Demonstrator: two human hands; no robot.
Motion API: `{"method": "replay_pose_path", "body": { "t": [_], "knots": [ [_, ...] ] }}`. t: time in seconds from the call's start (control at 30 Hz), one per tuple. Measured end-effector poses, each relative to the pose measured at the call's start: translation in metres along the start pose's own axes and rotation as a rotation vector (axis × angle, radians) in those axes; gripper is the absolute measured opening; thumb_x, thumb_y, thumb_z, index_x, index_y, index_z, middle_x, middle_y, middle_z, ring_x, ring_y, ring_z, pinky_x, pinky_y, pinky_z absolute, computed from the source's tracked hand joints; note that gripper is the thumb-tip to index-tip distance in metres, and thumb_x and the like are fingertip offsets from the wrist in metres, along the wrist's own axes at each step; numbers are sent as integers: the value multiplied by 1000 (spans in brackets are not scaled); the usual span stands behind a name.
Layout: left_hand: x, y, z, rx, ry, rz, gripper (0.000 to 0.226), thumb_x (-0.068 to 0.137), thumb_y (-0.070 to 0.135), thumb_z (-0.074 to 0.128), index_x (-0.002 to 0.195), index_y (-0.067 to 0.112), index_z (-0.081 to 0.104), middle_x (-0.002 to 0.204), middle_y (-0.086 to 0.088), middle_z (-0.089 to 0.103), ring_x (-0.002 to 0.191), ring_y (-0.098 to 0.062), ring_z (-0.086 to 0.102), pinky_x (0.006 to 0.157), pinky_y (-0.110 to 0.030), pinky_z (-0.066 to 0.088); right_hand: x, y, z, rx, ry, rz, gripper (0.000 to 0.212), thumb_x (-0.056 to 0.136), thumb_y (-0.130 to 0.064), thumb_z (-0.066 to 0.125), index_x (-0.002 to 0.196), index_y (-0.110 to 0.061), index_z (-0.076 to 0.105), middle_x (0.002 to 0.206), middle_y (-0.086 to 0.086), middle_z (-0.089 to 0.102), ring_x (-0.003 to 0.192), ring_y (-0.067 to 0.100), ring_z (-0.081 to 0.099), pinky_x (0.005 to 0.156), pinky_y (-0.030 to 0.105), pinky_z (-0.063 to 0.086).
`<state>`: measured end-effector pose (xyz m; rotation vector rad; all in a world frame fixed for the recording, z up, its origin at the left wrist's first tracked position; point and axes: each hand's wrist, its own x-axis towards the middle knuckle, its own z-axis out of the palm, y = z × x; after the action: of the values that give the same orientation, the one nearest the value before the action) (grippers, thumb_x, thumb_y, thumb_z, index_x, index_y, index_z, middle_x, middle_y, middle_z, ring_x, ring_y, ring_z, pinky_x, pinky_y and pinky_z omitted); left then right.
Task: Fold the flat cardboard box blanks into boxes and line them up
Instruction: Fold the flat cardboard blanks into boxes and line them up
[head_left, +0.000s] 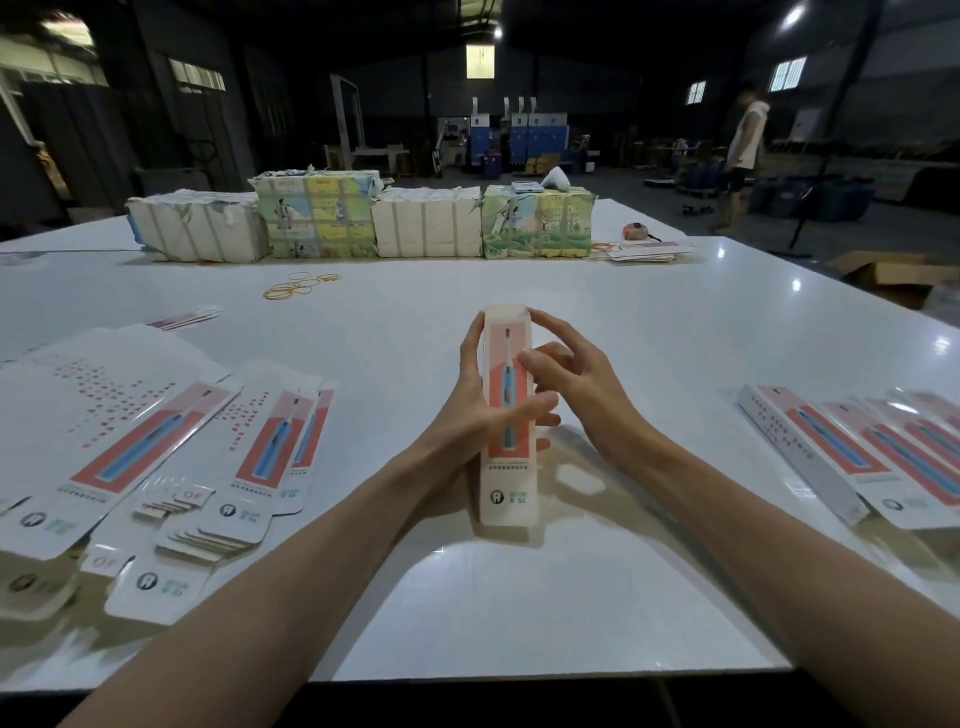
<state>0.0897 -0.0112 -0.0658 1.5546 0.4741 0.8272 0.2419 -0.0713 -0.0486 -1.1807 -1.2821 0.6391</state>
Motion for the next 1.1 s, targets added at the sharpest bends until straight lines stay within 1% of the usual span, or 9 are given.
{"method": "replay_pose_path", "body": {
  "t": [0.1, 0.2, 0.3, 0.4, 0.53, 0.73, 0.9, 1.0, 1.1],
  "knots": [
    [-1, 2, -1, -31, -1, -66, 115, 79, 19, 91, 147, 71, 14, 152, -3, 45, 121, -39, 67, 90, -52, 64, 0, 2, 0, -15, -2, 14, 51, 102, -32, 67, 150, -38, 51, 105, 9, 75, 103, 24, 74, 91, 36, 63],
    [6, 8, 1, -46, 23, -114, 118, 69, 17, 90, 153, 58, 17, 141, -4, 50, 113, -34, 70, 76, -38, 65, 2, 2, -1, 10, 13, 23, 53, 101, -30, 69, 151, -36, 50, 103, 14, 73, 95, 21, 73, 83, 32, 62],
    [12, 11, 5, -97, 22, -133, 111, 69, 8, 89, 147, 53, 24, 132, -7, 55, 97, -29, 78, 71, -37, 64, 1, 1, -2, 32, 25, 37, 50, 101, -27, 69, 148, -34, 54, 104, 20, 70, 96, 23, 74, 74, 29, 62],
    [15, 9, 6, -107, 12, -118, 102, 79, -5, 85, 144, 47, 26, 127, -14, 59, 91, -28, 80, 70, -38, 64, 1, 1, -3, 17, 25, 52, 40, 101, -23, 67, 139, -32, 60, 105, 23, 67, 103, 34, 73, 77, 38, 65],
    [11, 5, 8, 60, 49, -82, 98, 68, 18, 87, 142, 44, 27, 124, -9, 61, 96, -27, 75, 68, -24, 61, 3, 1, -4, -67, 37, 52, 24, 100, -15, 63, 123, -22, 65, 100, 22, 70, 101, 40, 69, 94, 55, 59],
    [8, -3, -3, 75, 7, -123, 96, 70, 23, 83, 146, 41, 27, 120, -9, 64, 87, -21, 79, 68, -28, 62, 3, 4, -3, -127, -32, 79, 13, 102, -19, 61, 114, -19, 64, 101, 22, 70, 89, 25, 68, 93, 48, 57],
    [8, -5, -7, 20, -11, -136, 93, 78, 17, 85, 144, 46, 27, 119, -12, 64, 86, -29, 80, 68, -33, 64, 1, 5, -3, -77, 36, 48, 28, 109, -40, 53, 125, -18, 59, 101, 11, 73, 82, 20, 67, 84, 35, 60],
    [8, -2, -3, 130, -34, -92, 96, 77, 19, 87, 146, 46, 26, 126, -6, 59, 92, -20, 79, 69, -29, 63, 7, 6, -9, -7, 159, 80, 30, 111, -35, 47, 136, -20, 55, 103, 14, 71, 75, 20, 65, 79, 33, 61],
    [6, -3, 3, 198, -102, -57, 92, 81, 11, 90, 141, 45, 29, 120, -3, 60, 92, -11, 77, 66, -22, 61, 9, 10, -16, -46, 177, 78, 24, 110, -22, 51, 125, -13, 67, 102, 21, 71, 76, 23, 62, 71, 32, 57]
  ]
}}
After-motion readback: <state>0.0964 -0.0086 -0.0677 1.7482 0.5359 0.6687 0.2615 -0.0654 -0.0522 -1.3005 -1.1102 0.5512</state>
